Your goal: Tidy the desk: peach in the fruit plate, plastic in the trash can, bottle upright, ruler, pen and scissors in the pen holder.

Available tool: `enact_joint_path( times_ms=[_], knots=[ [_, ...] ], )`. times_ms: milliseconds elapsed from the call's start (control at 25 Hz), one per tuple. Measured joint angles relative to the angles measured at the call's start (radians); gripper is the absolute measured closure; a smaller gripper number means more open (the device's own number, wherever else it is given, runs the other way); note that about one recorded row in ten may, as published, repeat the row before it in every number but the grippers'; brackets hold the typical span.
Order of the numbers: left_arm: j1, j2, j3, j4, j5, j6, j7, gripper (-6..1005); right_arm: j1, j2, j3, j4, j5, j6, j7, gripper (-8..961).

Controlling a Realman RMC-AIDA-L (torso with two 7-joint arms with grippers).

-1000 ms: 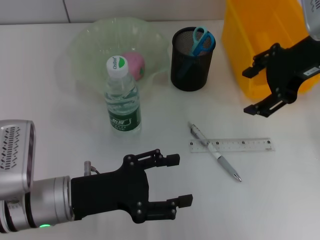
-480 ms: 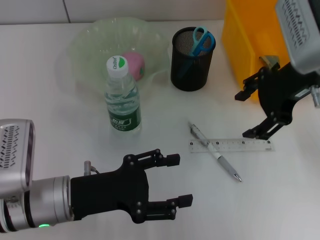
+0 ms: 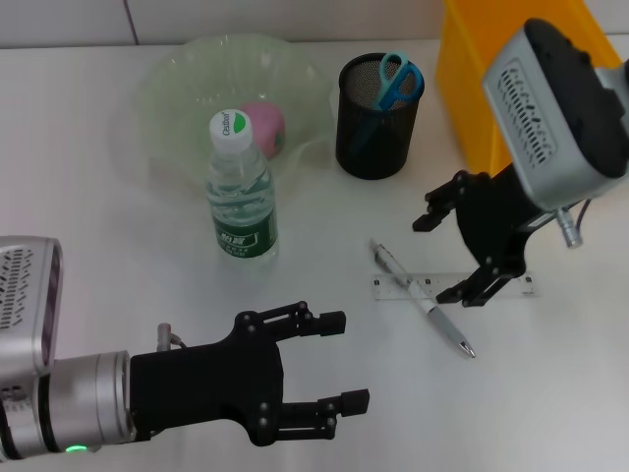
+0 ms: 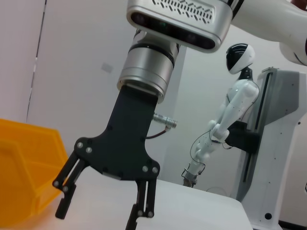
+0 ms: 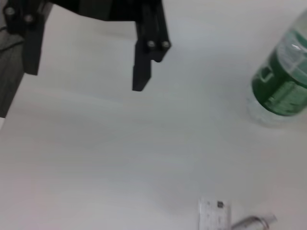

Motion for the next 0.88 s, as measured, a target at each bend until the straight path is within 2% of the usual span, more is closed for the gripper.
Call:
enact_joint_path(
  times_ms=[320,480,880],
  knots=[
    [0.012,0.0,-0.004,-0.001,0.005,-0.002,-0.001,198,0.035,0.0,-0.056,0.189,0.04,0.158,-0.064,114],
    [0.012,-0.001,-0.027,-0.003,0.067,-0.002,-0.001,198,0.044,0.0,-0.076,0.237,0.07,0.194,-0.081,114],
    [0.011,-0.005,-0.041,-0.003,0.077,-0.005,-0.001,198,0.08,0.003,-0.103,0.313,0.084,0.253,-0.083,115]
  ],
)
